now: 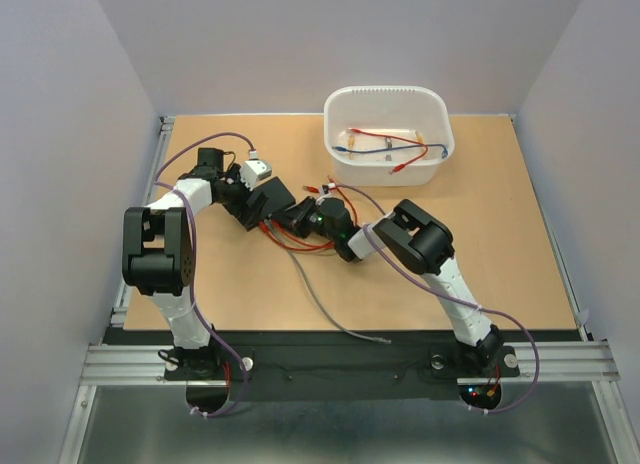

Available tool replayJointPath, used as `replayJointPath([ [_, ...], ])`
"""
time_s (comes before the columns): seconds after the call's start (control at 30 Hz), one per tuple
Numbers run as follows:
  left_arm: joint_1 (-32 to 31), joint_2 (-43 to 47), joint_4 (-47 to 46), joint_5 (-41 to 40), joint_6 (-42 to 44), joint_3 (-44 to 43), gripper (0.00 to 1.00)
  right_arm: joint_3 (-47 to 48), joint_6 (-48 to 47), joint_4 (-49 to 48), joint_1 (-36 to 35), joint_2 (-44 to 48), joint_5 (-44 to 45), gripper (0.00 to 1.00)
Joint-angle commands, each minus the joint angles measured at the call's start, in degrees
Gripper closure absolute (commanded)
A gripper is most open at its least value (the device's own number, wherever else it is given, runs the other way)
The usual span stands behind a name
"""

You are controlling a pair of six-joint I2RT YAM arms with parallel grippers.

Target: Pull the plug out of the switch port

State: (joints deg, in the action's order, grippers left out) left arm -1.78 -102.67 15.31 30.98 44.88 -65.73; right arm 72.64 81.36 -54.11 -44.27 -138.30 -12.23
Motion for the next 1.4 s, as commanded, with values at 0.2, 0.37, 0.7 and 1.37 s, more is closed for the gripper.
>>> replayJointPath([
  [0.2,0.02,-2.09,2.97,-1.71,-1.73,-0.10,0.03,-9.80,-6.74,14.38,-0.11,2.41,1.15,1.00],
  [0.37,0.02,-1.92,3.06,-2.33,-1.73,-0.18,0.03,-12.96,-9.29,14.47,-0.11,9.27,1.59,1.00],
  [0.7,-0.06,-1.74,3.06,-2.59,-2.26,-0.36,0.03,-12.09,-14.21,14.47,-0.20,16.39,1.50,0.99],
  [1.37,-0.15,-1.56,3.50,-2.68,-2.52,-0.53,0.03,-5.49,-21.15,14.12,-0.11,23.06,1.86,1.00],
])
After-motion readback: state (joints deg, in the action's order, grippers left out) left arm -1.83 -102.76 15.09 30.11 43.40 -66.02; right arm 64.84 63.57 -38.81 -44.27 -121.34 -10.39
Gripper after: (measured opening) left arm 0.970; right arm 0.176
